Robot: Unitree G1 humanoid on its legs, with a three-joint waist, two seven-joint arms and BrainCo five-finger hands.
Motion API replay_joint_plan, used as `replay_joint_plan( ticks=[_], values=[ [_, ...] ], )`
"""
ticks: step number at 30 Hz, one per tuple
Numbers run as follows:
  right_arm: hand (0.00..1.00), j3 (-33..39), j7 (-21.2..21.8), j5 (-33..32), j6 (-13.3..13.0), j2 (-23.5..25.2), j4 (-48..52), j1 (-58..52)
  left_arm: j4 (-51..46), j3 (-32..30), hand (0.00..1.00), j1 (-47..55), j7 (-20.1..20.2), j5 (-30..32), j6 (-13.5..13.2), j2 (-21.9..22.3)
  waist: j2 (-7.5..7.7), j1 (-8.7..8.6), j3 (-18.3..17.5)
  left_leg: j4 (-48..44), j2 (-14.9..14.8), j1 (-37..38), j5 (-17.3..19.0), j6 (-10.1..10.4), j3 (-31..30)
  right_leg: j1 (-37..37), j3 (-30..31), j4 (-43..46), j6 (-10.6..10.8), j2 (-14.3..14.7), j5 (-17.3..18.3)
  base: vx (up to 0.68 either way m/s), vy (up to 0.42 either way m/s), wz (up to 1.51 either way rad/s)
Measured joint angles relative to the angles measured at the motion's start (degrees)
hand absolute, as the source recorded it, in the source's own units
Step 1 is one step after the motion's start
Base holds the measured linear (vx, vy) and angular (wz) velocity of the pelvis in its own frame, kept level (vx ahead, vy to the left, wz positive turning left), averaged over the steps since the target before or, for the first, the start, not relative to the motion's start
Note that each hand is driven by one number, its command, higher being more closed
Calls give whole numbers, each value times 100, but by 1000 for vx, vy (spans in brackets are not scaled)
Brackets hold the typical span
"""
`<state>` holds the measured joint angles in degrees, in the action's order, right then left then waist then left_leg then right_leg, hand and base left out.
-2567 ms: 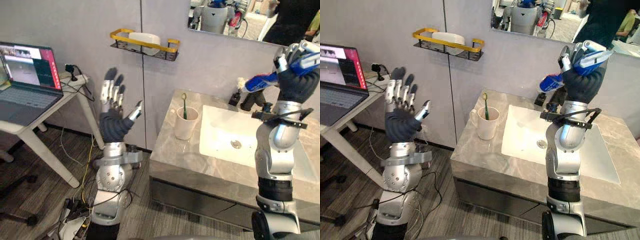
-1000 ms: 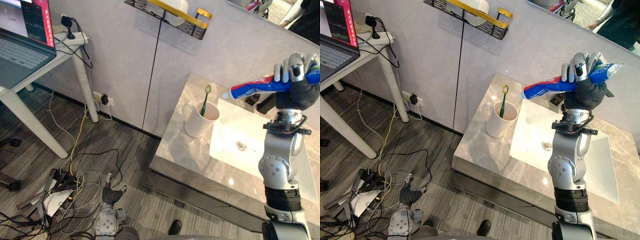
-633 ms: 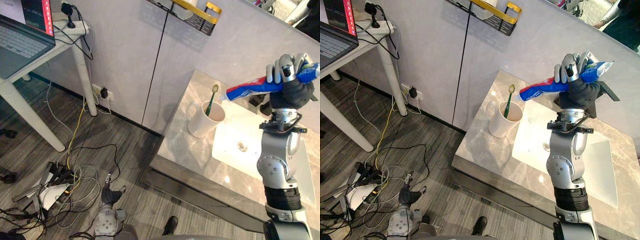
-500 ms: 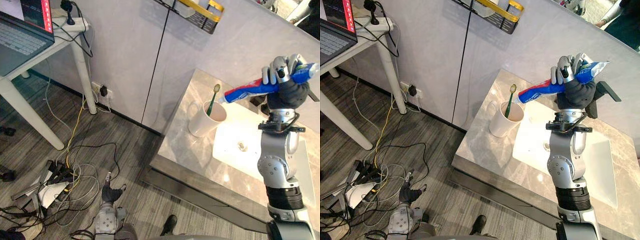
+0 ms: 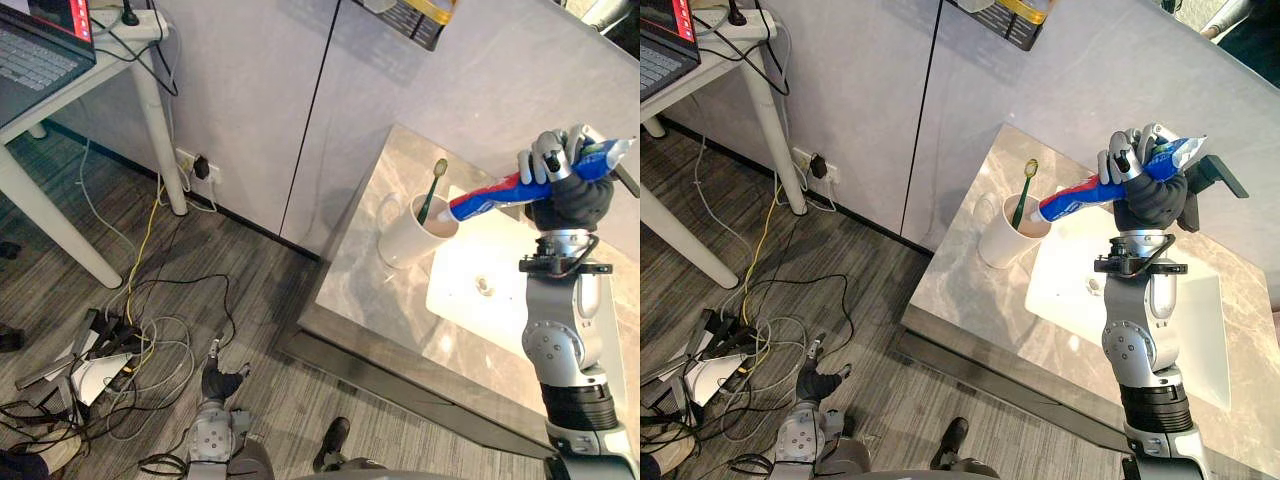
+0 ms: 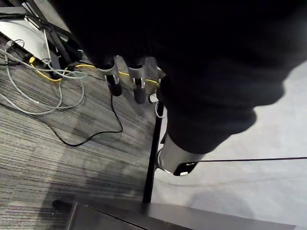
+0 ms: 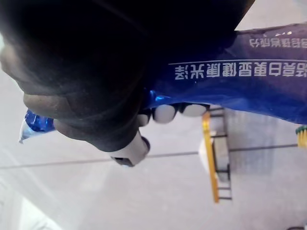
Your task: Organize washtable
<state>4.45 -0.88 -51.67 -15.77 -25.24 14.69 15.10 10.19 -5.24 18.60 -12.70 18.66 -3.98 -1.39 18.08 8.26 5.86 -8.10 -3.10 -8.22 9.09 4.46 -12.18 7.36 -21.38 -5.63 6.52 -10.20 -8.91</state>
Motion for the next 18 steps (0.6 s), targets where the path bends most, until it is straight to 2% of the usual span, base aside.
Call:
replay_joint_plan(
  ticks=[18],
  values=[
    [100, -248, -42, -1, 67, 31, -158, -1, 67, 11, 0, -131, 4, -38, 0, -1, -4, 54, 141, -65, 8, -118, 12, 12, -30, 96, -47, 0, -1, -4, 0, -3, -5, 1]
  ],
)
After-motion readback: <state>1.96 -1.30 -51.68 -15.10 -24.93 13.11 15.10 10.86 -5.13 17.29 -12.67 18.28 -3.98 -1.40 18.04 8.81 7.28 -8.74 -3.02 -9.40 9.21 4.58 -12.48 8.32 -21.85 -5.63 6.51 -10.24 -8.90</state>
